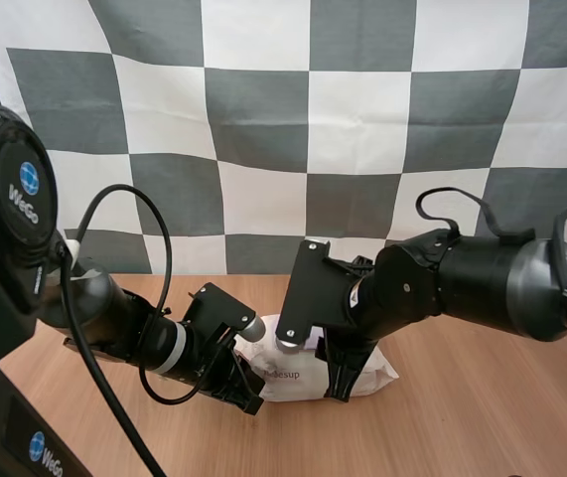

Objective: Open the wet wipes lid

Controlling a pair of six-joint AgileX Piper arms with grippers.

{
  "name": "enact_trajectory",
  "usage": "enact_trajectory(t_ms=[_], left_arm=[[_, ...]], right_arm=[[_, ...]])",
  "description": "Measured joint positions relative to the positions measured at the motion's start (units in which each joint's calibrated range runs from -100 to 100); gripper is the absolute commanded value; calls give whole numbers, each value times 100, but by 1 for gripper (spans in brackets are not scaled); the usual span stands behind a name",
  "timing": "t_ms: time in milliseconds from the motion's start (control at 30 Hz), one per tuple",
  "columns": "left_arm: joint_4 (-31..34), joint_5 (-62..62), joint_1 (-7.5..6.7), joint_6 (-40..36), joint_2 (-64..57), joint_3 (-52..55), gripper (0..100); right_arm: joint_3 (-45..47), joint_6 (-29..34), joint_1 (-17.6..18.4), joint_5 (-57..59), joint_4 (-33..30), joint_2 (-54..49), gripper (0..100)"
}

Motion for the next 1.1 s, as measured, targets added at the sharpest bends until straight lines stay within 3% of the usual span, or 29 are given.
enact_trajectory(t_ms=[233,800,1100], left_arm=[[0,0,0,0,0,0,13],[0,0,0,0,0,0,13],[0,0,0,0,0,0,13]], right_arm=[[0,-323,0,-359,-3,319,64],[0,-386,0,-774,-94,330,64],[0,-386,0,-1011,-94,904,64]])
